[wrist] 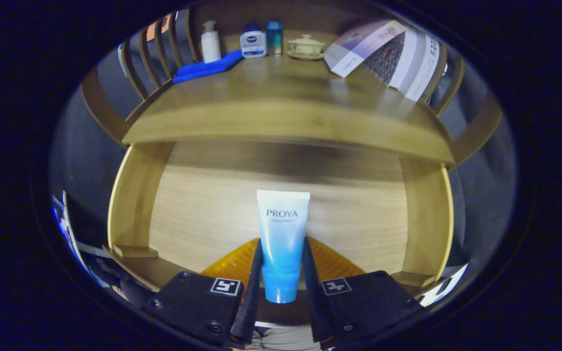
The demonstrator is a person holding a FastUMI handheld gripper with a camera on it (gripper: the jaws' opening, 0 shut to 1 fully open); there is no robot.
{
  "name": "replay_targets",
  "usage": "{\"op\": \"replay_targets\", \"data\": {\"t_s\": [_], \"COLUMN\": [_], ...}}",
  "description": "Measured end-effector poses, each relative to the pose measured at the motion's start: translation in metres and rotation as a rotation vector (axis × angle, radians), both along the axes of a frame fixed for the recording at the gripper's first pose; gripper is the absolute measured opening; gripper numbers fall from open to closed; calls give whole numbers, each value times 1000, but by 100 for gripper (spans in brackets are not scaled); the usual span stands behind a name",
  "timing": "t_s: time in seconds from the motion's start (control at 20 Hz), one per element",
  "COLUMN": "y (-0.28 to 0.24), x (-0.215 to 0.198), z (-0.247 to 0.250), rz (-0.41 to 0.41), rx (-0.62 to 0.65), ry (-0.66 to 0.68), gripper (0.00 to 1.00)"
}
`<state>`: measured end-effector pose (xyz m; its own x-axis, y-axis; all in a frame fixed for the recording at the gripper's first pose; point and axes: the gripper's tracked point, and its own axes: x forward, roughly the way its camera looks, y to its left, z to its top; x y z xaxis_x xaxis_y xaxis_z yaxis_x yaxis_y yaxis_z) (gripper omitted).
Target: Pull open the drawer, take out the items inside it, and place them on the countertop above the cabinet.
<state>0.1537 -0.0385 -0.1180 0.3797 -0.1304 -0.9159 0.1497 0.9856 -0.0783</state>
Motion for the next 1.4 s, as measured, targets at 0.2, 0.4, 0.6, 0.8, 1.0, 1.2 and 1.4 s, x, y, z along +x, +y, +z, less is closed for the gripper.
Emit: {"op": "replay_targets", "data": {"t_s": [0.2, 0.4, 0.6, 0.8, 1.0, 1.2, 1.4], "y": [-5, -8, -5, -6, -15, -13, -5], "x": [13, 35, 64, 95, 128, 152, 173], "z": [21, 49, 70, 70, 65, 52, 39], "rz": [-17, -6, 4, -9, -16, -16, -7], "rx": [7, -1, -18, -17, -62, -71, -75], "ry": [-51, -103, -130, -139, -180, -182, -209], "gripper": [47, 47, 47, 46, 47, 47, 48]}}
